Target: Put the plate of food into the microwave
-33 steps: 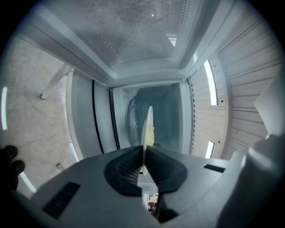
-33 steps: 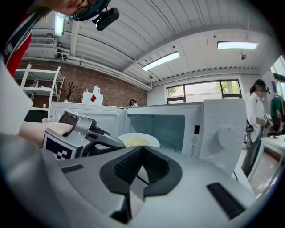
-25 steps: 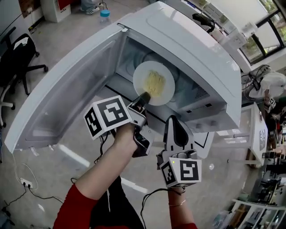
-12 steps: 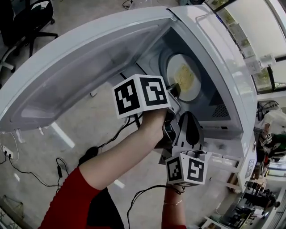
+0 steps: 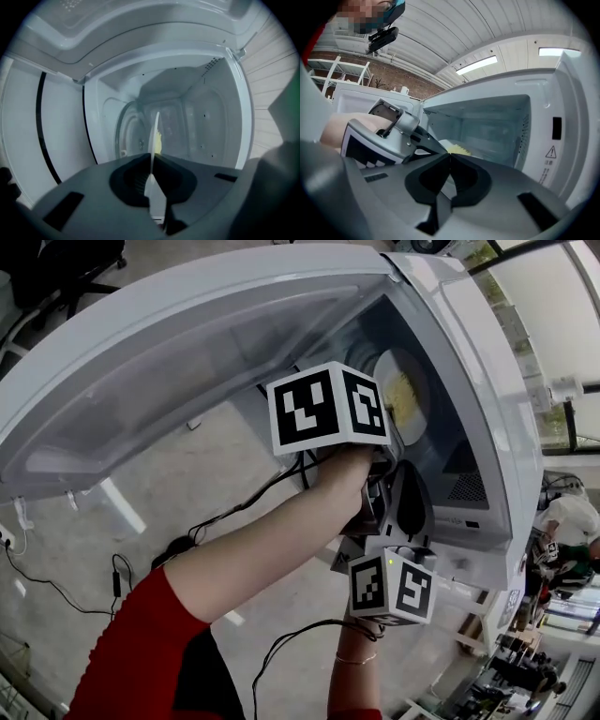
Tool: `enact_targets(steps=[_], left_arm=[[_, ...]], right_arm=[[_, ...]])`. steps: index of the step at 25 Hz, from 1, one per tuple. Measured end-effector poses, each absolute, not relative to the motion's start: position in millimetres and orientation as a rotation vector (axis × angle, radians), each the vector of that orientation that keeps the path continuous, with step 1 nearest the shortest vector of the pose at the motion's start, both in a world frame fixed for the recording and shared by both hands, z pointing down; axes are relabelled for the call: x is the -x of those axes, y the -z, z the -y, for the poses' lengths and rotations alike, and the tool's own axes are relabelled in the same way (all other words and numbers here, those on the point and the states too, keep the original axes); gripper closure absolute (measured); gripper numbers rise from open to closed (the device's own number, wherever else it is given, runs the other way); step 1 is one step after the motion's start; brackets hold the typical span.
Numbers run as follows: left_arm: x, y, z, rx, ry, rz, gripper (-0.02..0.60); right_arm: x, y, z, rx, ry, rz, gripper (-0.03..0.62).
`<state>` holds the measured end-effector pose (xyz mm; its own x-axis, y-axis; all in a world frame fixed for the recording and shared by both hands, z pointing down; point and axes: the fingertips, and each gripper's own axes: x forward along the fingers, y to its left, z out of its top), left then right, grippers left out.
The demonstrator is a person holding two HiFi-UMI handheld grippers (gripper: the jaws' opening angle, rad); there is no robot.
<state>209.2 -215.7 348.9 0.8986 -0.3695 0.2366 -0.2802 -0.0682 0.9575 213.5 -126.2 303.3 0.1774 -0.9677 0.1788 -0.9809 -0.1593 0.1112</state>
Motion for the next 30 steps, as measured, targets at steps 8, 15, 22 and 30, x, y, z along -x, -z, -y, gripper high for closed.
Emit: enact_targets(steps=[8,15,22,30], left_arm=[[-205.3,-361.6,218.0,-1.639,0.051,0.504,0.551],[-205.9,-363.6,221.7,-1.651,0.025,0.511,0.548],[-212.7,-363.1,220.3,-1.644,-0.064,0.530,0.548],[-224.1,-354.8,232.4,-1.833,-0.173,0.566,0.547]], right_arm=[[-212.9,-302.6,130.8,-2.255,-0.064,1.883,0.579],[-211.3,-303.1,128.6,-2.250,-0.037,1.874,0.579],[-214.2,-303.2,121.0,-2.266,-0.036,1.863,0.580],[-213.4,-302.1,124.3,-2.224,0.009,1.871,0.579]])
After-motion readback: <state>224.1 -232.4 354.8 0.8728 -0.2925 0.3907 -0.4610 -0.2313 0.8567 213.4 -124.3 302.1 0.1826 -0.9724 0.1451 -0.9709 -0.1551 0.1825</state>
